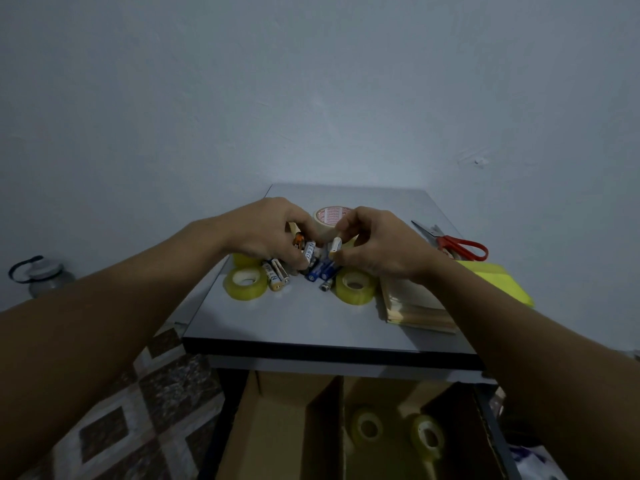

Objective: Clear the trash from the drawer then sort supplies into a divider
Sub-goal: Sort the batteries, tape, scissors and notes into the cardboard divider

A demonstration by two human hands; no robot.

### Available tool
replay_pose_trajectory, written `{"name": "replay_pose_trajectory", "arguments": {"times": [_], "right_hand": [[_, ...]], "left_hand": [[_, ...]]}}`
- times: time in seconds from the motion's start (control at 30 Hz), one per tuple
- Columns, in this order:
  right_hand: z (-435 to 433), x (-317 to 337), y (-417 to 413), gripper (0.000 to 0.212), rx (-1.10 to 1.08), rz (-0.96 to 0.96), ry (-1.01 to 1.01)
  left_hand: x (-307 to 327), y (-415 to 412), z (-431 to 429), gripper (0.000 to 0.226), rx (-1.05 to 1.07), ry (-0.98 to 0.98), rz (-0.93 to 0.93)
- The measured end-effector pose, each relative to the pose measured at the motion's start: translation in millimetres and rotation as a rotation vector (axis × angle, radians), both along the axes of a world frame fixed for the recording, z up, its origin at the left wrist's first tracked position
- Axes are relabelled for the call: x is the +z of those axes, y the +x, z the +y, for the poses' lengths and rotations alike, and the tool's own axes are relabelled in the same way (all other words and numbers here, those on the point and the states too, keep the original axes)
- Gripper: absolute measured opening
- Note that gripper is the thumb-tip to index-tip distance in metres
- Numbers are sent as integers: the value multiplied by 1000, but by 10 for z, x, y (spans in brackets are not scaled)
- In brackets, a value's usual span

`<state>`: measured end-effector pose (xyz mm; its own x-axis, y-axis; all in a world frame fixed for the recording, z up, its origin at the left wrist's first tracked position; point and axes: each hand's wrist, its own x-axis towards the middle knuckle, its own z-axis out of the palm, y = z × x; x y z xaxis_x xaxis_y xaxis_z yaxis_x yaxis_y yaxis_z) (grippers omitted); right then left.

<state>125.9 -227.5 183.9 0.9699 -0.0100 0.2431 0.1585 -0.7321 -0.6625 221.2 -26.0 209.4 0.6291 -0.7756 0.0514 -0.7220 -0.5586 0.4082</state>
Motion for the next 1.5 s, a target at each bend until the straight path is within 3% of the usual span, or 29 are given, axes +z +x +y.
{"name": "replay_pose_trajectory", "arguments": {"times": [0.43, 0.7, 0.93, 1.17, 1.37, 1.5], "right_hand": [[62, 240, -548, 43, 3, -47, -14], [243, 156, -1276, 34, 10, -90, 25], [486, -171, -1909, 39, 26, -41, 115], [632, -606, -2310, 38, -16, 58, 113], [734, -814, -2468, 33, -7, 90, 144], [754, -866, -2512, 32, -7, 113, 144]], "left_hand": [[211, -566, 433, 38, 32, -176, -12], [-25, -1310, 847, 40, 76, -367, 162], [-559, -1990, 1066, 45, 52, -379, 338], [-1286, -2527, 1113, 39, 67, -179, 442], [-1518, -2647, 1013, 37, -13, -37, 235], [-1621, -2675, 974, 36, -121, 52, 219]]}}
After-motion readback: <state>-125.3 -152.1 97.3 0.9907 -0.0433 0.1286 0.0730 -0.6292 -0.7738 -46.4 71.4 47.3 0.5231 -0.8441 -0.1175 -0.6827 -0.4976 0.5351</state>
